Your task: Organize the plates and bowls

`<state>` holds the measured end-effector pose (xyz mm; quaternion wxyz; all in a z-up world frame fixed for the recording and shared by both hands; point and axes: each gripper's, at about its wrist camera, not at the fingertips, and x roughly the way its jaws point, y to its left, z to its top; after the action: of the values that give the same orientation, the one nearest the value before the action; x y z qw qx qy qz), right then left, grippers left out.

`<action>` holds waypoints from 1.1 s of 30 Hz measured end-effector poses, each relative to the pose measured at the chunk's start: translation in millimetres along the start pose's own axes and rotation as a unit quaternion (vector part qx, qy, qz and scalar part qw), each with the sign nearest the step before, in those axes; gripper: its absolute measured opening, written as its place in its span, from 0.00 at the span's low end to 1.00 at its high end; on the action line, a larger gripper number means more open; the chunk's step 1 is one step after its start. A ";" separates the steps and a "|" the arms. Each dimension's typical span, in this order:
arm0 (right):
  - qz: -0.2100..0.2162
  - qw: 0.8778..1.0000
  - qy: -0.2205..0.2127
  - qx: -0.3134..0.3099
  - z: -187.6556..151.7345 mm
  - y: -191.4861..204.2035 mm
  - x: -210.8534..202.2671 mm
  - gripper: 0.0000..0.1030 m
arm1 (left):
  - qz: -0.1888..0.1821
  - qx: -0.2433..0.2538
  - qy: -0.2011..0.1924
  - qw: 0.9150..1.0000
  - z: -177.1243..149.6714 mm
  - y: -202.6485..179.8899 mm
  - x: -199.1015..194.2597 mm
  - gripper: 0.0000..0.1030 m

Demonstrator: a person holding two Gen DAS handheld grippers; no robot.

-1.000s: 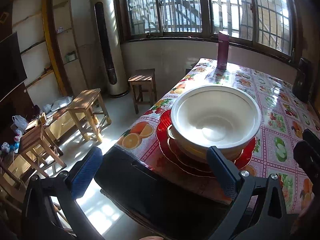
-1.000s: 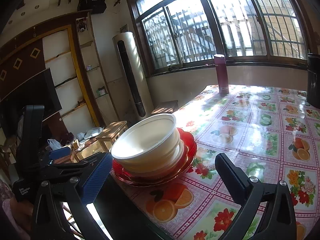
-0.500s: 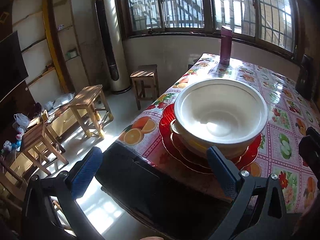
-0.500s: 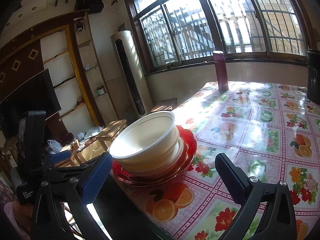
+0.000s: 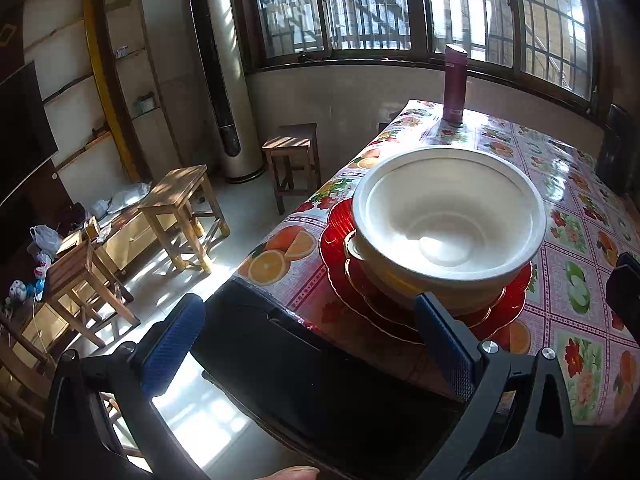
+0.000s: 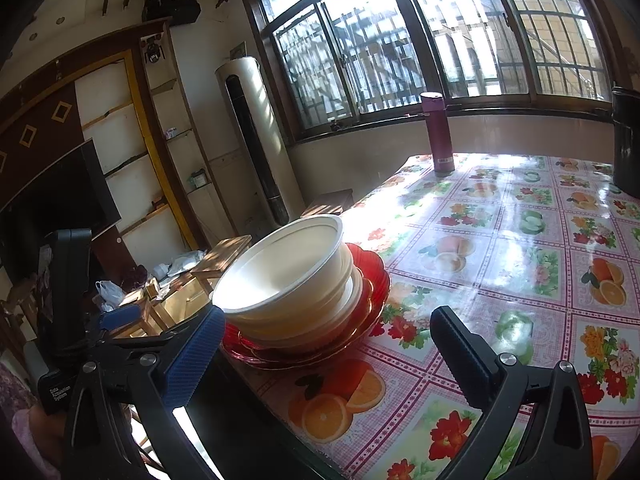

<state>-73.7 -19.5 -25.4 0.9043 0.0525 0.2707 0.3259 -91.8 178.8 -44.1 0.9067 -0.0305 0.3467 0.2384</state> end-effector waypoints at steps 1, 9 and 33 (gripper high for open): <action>0.000 1.000 0.000 -0.001 -0.2 0.6 0.1 1.00 | 0.001 0.000 0.000 1.000 -0.3 0.2 0.6 1.00; -0.010 1.000 0.010 0.003 0.6 -0.3 5.8 1.00 | 0.001 0.000 0.005 1.000 -3.3 2.1 5.0 1.00; -0.004 1.000 0.012 0.000 16.9 6.6 24.9 1.00 | 0.000 -0.007 0.008 1.000 -10.1 7.9 -11.7 1.00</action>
<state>-52.6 2.4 -20.7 0.9024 0.0470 0.2816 0.3228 -109.1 178.7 -43.3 0.9036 -0.0388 0.3523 0.2405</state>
